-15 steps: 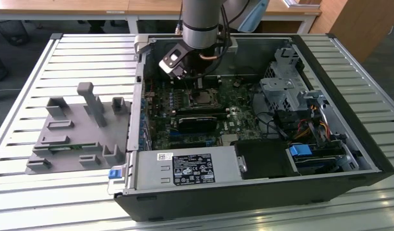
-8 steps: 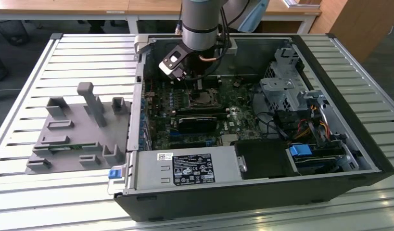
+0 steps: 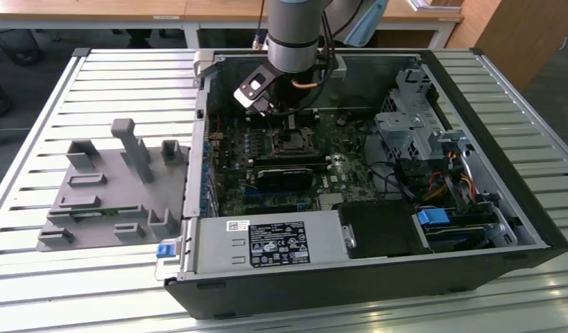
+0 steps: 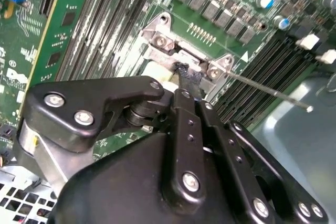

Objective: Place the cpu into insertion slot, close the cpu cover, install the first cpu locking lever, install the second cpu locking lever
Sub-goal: 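Close the cpu cover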

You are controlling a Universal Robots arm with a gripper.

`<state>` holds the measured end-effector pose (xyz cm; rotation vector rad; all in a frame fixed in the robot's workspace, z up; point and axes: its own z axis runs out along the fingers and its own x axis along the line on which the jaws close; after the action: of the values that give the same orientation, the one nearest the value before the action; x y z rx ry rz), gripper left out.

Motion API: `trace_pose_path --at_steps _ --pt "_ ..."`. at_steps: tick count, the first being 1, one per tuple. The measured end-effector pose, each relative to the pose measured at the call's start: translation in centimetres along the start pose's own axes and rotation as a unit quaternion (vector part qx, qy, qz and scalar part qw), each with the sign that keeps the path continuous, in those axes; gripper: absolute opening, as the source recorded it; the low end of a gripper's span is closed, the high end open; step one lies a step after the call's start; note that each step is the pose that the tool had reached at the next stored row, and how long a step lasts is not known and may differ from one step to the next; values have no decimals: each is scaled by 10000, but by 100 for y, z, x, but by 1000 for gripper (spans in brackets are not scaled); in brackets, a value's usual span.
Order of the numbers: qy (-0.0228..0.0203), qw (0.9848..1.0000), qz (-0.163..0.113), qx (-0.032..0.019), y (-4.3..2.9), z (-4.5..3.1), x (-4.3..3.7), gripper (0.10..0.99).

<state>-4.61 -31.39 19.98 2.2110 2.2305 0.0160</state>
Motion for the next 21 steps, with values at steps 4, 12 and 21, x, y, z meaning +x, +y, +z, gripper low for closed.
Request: trace_pose_path --at_steps 4,12,21 --pt "9 10000 1 0 16 -53 1 106" --pt "8 10000 -7 -85 -64 -76 1 106" --pt "-6 9999 -15 -153 -66 -32 0 106"
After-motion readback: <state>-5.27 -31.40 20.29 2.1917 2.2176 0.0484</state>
